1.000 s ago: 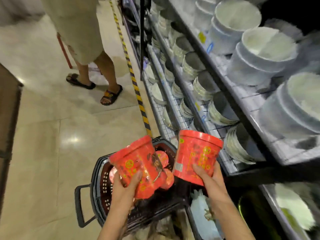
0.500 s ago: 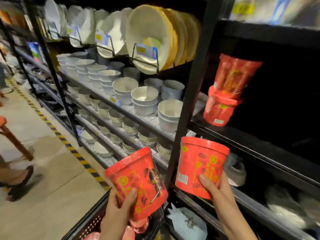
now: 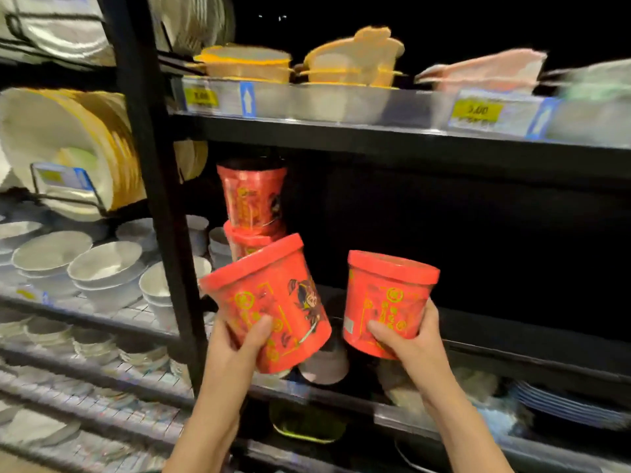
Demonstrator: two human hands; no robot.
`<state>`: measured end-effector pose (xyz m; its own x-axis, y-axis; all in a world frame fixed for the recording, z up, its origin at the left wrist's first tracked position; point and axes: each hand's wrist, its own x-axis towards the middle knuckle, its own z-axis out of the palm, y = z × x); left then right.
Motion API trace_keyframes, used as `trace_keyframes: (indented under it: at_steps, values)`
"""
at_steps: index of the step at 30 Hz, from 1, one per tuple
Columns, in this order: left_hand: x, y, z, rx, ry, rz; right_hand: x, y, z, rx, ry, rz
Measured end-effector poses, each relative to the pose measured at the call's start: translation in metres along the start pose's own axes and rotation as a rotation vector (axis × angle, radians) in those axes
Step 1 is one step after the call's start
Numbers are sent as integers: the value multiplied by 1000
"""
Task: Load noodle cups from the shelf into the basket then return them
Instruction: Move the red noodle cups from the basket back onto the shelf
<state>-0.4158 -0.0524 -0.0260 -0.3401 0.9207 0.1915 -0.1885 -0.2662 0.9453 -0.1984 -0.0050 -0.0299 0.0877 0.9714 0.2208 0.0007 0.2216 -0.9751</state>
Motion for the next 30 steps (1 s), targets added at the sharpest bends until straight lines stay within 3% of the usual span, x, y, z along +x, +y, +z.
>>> trace_keyframes:
  at_steps: [11,30]
  values:
    - [96,13,78,91,-39,213,77,35,1,-288,-3,-15]
    - [157,6,96,452,-215,227,100,43,39,-456,-235,-28]
